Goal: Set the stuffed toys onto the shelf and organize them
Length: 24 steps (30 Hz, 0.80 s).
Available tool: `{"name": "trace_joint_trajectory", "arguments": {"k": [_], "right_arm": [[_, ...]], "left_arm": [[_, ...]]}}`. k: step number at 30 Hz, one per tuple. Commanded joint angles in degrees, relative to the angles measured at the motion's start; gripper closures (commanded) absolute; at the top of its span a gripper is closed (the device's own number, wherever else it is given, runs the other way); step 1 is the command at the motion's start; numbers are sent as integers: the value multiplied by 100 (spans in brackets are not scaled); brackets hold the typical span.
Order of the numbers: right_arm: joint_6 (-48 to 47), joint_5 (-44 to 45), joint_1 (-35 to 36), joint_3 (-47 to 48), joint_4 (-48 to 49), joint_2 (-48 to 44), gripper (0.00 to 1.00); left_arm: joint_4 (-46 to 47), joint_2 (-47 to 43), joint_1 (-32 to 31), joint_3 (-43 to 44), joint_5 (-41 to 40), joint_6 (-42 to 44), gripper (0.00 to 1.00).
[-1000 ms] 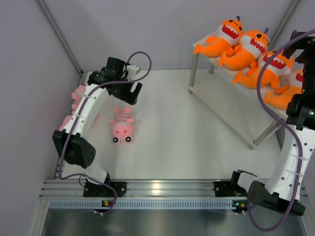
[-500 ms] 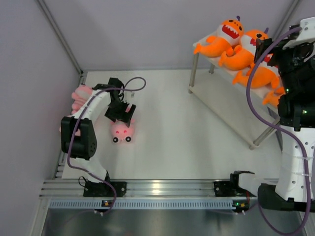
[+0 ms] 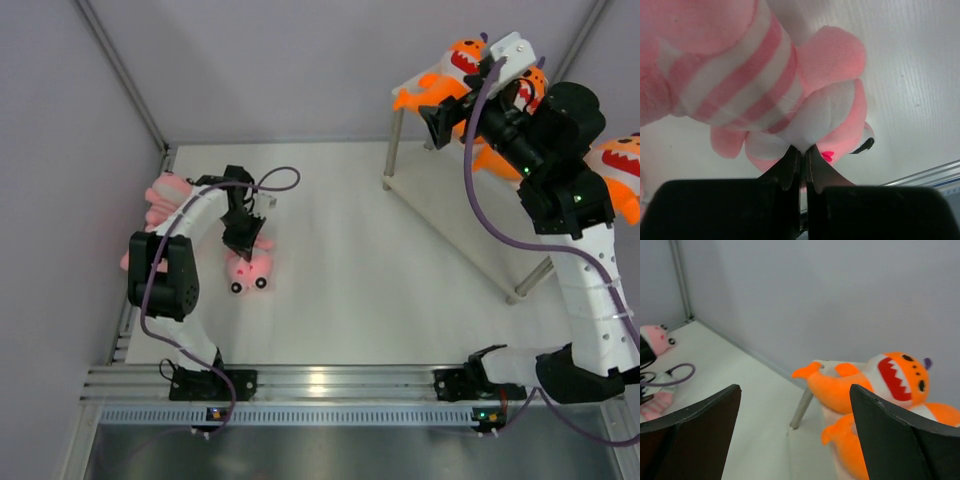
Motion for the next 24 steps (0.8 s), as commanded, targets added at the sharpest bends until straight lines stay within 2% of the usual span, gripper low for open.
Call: {"name": "trace_joint_trajectory", "arguments": {"k": [1,5,6,7,8,10,12,17,19,24], "right_arm": [[150,-689,360,330,-479,160,10],[495,-1306,413,-3,-497,335,10],[486,-1534,413,-74,-505,344,10],[451,-1631,404,-135,-505,345,10],[425,-1728,413,-232,-497,353,10],[276,-2052,448,-311,-567,397,10],[214,-2194,536,-364,-646,476,9],[389,-2476,948,-469,-1006,942,7],[486,-2441,1263,-627,-1015,1073,7],[741,-2565,1959,-1041,-751,1328,5]], "left_arm": [[18,-655,-116,139,474,635,100],[-489,-1751,-510,394,1308,1356,100],[-666,-1946,-607,429,1772,1576,100],[-824,-2148,-721,464,1959,2091,100],[-1104,-2533,-1001,456,2117,2296,100],[-1465,-2712,-1362,543,2329,2718,100],[-2018,-2678,-1872,736,2313,2799,100],[-2302,-2809,-3364,798,1548,2334,100],[-2460,-2818,-3552,982,1627,2307,100],[-2566,-2775,-3561,1141,1601,2316,100]]}}
